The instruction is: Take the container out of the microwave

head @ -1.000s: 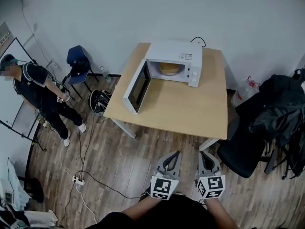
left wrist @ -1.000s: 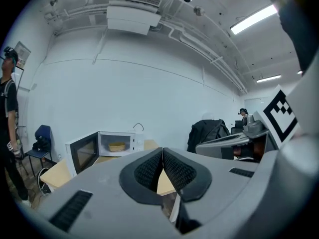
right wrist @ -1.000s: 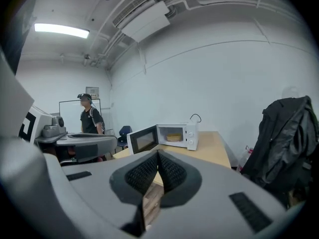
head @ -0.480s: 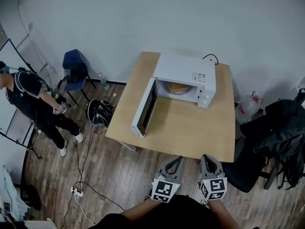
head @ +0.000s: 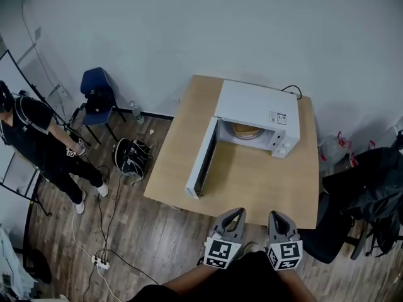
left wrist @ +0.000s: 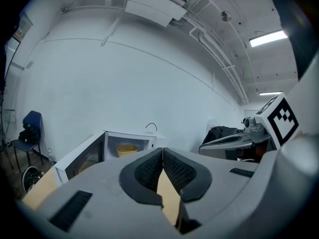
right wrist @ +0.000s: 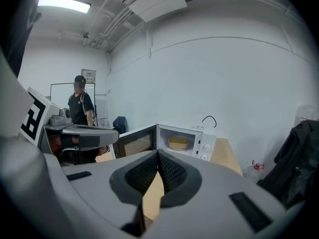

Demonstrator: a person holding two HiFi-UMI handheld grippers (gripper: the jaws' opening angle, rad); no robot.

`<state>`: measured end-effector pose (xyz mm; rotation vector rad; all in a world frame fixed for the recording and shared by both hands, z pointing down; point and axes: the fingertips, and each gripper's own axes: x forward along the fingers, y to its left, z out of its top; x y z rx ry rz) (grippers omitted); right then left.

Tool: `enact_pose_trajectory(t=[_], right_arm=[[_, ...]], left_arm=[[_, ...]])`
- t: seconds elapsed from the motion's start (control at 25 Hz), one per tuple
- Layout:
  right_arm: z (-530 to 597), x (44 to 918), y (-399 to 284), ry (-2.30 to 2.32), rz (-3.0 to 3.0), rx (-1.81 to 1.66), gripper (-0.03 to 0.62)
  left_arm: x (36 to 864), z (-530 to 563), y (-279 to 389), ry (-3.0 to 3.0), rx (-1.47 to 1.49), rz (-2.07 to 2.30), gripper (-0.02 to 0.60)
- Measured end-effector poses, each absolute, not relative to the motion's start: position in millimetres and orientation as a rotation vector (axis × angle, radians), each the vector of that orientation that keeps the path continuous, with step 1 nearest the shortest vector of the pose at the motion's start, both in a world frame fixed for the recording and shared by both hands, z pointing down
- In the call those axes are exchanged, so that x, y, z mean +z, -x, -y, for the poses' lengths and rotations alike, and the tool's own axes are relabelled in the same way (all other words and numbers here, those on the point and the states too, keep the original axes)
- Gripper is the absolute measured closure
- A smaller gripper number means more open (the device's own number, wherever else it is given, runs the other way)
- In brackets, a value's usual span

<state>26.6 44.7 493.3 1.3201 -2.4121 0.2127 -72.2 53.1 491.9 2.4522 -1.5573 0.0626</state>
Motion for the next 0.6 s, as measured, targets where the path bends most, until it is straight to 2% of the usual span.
enact_pose_trajectory(t=[0.6], right_arm=[[40, 490, -20, -1.339, 2.488, 0.252, 0.536]], left_arm=[[510, 15, 85, -2.429, 0.145, 1.569, 0.569]])
